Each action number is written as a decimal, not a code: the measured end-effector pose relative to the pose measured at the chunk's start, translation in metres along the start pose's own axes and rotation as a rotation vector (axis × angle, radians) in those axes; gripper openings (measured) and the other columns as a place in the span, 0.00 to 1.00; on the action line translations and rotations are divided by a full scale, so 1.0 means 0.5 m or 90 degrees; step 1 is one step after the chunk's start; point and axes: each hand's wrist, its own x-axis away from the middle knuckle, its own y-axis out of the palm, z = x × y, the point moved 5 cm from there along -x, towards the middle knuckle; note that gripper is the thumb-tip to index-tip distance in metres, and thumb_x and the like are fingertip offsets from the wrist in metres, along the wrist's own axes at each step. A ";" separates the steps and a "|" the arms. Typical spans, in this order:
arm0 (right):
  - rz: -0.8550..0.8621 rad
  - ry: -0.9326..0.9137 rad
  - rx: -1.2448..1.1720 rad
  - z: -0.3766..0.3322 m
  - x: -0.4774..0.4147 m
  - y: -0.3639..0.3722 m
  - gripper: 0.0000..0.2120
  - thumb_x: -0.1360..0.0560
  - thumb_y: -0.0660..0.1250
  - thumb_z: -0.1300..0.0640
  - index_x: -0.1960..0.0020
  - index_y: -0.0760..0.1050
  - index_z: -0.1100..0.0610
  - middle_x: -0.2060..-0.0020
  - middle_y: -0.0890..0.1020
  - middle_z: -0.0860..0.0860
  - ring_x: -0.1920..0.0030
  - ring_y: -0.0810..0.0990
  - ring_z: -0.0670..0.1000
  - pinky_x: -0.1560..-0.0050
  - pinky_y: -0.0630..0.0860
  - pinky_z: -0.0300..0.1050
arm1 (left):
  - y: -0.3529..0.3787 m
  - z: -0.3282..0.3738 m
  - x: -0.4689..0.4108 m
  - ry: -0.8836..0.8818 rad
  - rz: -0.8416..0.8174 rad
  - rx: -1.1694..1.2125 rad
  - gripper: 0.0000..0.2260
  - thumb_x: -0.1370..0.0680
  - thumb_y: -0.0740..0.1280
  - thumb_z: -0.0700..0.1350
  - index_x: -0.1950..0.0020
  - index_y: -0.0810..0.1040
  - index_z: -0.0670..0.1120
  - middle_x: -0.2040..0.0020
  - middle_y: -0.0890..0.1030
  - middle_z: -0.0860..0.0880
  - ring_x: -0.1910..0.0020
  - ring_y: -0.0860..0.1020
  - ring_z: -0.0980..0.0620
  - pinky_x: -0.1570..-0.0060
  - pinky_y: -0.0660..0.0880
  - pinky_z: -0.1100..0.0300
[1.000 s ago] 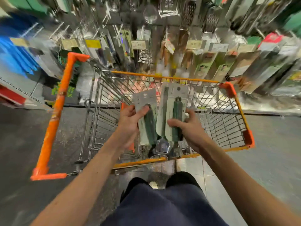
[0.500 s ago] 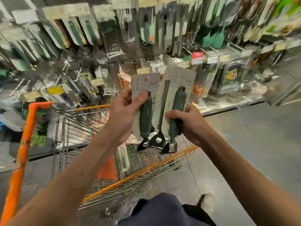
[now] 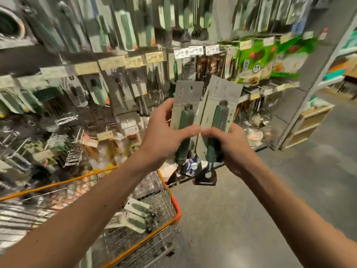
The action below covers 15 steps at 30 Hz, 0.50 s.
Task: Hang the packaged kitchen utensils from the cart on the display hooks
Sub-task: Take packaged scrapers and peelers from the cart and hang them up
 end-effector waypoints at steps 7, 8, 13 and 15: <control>0.003 -0.074 0.057 -0.137 -0.112 -0.154 0.07 0.27 0.72 0.65 0.54 0.77 0.55 0.68 0.85 0.46 0.66 0.84 0.44 0.70 0.77 0.37 | 0.114 0.078 -0.145 0.092 -0.013 -0.073 0.18 0.26 0.74 0.38 0.43 0.76 0.55 0.51 0.84 0.58 0.52 0.83 0.63 0.55 0.79 0.67; 0.002 -0.084 0.065 -0.153 -0.133 -0.168 0.07 0.28 0.72 0.65 0.55 0.78 0.55 0.67 0.85 0.46 0.66 0.84 0.45 0.70 0.77 0.38 | 0.125 0.087 -0.164 0.105 -0.027 -0.099 0.18 0.25 0.74 0.38 0.41 0.75 0.55 0.50 0.83 0.59 0.52 0.82 0.64 0.54 0.79 0.68; 0.028 -0.148 0.117 -0.216 -0.247 -0.226 0.07 0.30 0.74 0.65 0.56 0.80 0.55 0.61 0.87 0.54 0.60 0.86 0.54 0.61 0.83 0.50 | 0.166 0.092 -0.279 0.157 -0.032 -0.187 0.21 0.23 0.72 0.46 0.34 0.70 0.61 0.45 0.81 0.63 0.46 0.80 0.66 0.44 0.77 0.61; 0.037 -0.163 0.126 -0.230 -0.298 -0.248 0.07 0.30 0.75 0.65 0.56 0.79 0.56 0.61 0.86 0.55 0.60 0.86 0.55 0.59 0.83 0.52 | 0.181 0.082 -0.334 0.173 -0.030 -0.191 0.22 0.22 0.70 0.47 0.33 0.67 0.62 0.42 0.80 0.62 0.43 0.79 0.64 0.40 0.77 0.56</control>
